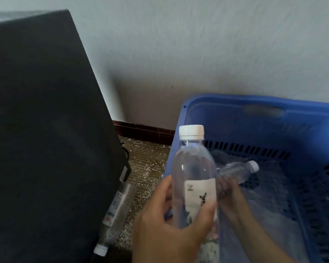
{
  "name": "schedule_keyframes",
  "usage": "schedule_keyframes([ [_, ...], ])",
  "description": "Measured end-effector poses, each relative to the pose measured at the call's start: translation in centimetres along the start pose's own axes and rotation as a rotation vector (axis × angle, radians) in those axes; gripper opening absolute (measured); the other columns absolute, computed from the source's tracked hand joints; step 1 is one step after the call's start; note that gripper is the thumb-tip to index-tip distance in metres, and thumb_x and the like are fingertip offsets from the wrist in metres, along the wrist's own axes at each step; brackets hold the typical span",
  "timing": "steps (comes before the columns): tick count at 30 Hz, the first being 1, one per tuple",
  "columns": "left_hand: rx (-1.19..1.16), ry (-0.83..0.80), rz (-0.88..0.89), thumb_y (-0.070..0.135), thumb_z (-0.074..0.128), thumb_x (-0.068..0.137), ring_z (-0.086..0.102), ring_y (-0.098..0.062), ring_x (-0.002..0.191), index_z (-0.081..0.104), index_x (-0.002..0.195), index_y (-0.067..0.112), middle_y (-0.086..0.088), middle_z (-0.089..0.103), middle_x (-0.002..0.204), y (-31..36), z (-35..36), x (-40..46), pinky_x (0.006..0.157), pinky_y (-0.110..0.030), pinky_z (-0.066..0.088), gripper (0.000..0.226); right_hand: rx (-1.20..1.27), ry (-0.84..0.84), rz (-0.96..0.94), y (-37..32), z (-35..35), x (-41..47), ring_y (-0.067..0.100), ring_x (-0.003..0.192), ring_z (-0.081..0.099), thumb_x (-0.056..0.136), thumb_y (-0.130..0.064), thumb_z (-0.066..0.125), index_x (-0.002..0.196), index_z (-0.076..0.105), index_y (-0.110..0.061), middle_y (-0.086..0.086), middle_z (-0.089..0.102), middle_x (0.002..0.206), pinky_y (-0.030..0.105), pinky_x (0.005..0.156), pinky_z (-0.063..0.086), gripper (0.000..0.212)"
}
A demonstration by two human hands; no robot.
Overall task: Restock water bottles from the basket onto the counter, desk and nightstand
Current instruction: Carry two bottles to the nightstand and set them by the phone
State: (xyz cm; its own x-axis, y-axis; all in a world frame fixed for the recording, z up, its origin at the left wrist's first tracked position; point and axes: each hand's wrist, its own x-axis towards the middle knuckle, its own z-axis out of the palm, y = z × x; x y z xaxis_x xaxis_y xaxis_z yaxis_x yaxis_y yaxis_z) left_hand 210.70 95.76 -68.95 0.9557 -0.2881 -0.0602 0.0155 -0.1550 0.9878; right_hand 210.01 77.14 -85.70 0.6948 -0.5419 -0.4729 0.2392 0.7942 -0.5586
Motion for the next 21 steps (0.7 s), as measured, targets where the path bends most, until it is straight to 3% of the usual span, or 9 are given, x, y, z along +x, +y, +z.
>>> schedule_keyframes([
  [2, -0.157, 0.024, -0.088, 0.042, 0.075, 0.038, 0.07, 0.002, 0.064, 0.07, 0.077, 0.049, 0.017, 0.074, 0.072, 0.3, -0.1, 0.2, 0.055, -0.015, 0.054, 0.039, 0.034, -0.17, 0.052, -2.1, 2.2, -3.6, 0.009, 0.047, 0.057, 0.064, -0.024, 0.074, 0.06, 0.062, -0.016, -0.004, 0.058, 0.052, 0.018, 0.048, 0.049, 0.014],
  [3, -0.233, 0.046, -0.161, 0.032, 0.08, 0.05, 0.07, 0.0, 0.061, 0.073, 0.075, 0.038, 0.013, 0.075, 0.069, 0.7, -0.4, 0.2, 0.052, -0.015, 0.053, 0.027, -0.006, -0.23, 0.065, -3.2, 3.8, -5.6, 0.013, 0.058, 0.063, 0.058, -0.024, 0.078, 0.075, 0.067, -0.014, 0.0, 0.064, 0.064, 0.023, 0.055, 0.054, 0.022],
  [5, -0.306, 0.089, -0.281, 0.015, 0.072, 0.075, 0.069, -0.004, 0.057, 0.073, 0.08, 0.023, 0.005, 0.074, 0.065, 2.6, -1.4, 0.0, 0.048, -0.019, 0.051, 0.009, -0.05, -0.338, 0.095, -6.1, 7.3, -9.3, 0.021, 0.077, 0.066, 0.051, -0.023, 0.081, 0.099, 0.061, -0.011, 0.006, 0.066, 0.084, 0.033, 0.068, 0.057, 0.053],
  [8, -0.338, 0.129, -0.366, 0.017, 0.059, 0.087, 0.07, -0.01, 0.058, 0.071, 0.095, 0.017, -0.001, 0.075, 0.069, 7.5, -3.9, -1.8, 0.046, -0.022, 0.052, 0.014, -0.068, -0.345, 0.125, -10.2, 13.3, -16.4, 0.021, 0.08, 0.07, 0.036, -0.027, 0.088, 0.103, 0.063, -0.013, 0.007, 0.07, 0.089, 0.036, 0.068, 0.059, 0.073],
  [11, -0.291, 0.103, -0.361, 0.022, 0.061, 0.084, 0.071, -0.016, 0.064, 0.073, 0.09, 0.016, -0.008, 0.076, 0.074, 14.4, -7.0, -3.7, 0.05, -0.028, 0.056, 0.015, -0.036, -0.302, 0.2, -13.2, 19.2, -23.5, 0.02, 0.08, 0.072, 0.025, -0.035, 0.094, 0.088, 0.076, -0.009, 0.008, 0.074, 0.088, 0.036, 0.067, 0.06, 0.07],
  [14, -0.278, 0.005, -0.318, 0.028, 0.065, 0.079, 0.071, -0.035, 0.087, 0.074, 0.085, 0.017, -0.021, 0.073, 0.087, 22.1, -9.0, -5.2, 0.075, -0.048, 0.057, 0.016, -0.039, -0.257, 0.25, -15.5, 24.2, -29.5, 0.019, 0.072, 0.073, 0.014, -0.038, 0.095, 0.077, 0.079, -0.01, 0.008, 0.074, 0.08, 0.034, 0.063, 0.06, 0.07],
  [17, -0.229, -0.064, -0.268, 0.04, 0.072, 0.066, 0.073, -0.028, 0.079, 0.073, 0.084, 0.024, -0.015, 0.074, 0.084, 29.7, -10.8, -6.3, 0.066, -0.039, 0.059, 0.024, -0.1, -0.182, 0.309, -18.2, 28.5, -34.7, 0.023, 0.07, 0.072, 0.011, -0.036, 0.094, 0.075, 0.079, -0.012, 0.011, 0.073, 0.079, 0.036, 0.062, 0.059, 0.071],
  [19, -0.235, -0.092, -0.266, 0.039, 0.068, 0.059, 0.073, -0.021, 0.071, 0.074, 0.084, 0.02, -0.012, 0.075, 0.081, 34.0, -12.1, -6.9, 0.059, -0.03, 0.059, 0.031, -0.132, -0.118, 0.332, -19.9, 30.6, -37.3, 0.029, 0.084, 0.071, 0.007, -0.034, 0.094, 0.084, 0.078, -0.01, 0.013, 0.074, 0.088, 0.041, 0.075, 0.053, 0.082],
  [21, -0.228, -0.116, -0.258, 0.039, 0.068, 0.055, 0.072, -0.019, 0.067, 0.074, 0.085, 0.017, -0.012, 0.076, 0.079, 37.8, -13.3, -7.2, 0.061, -0.031, 0.059, 0.038, -0.213, -0.094, 0.301, -21.9, 33.5, -39.9, 0.032, 0.094, 0.065, 0.012, -0.032, 0.094, 0.093, 0.076, -0.004, 0.016, 0.074, 0.091, 0.043, 0.084, 0.046, 0.087],
])
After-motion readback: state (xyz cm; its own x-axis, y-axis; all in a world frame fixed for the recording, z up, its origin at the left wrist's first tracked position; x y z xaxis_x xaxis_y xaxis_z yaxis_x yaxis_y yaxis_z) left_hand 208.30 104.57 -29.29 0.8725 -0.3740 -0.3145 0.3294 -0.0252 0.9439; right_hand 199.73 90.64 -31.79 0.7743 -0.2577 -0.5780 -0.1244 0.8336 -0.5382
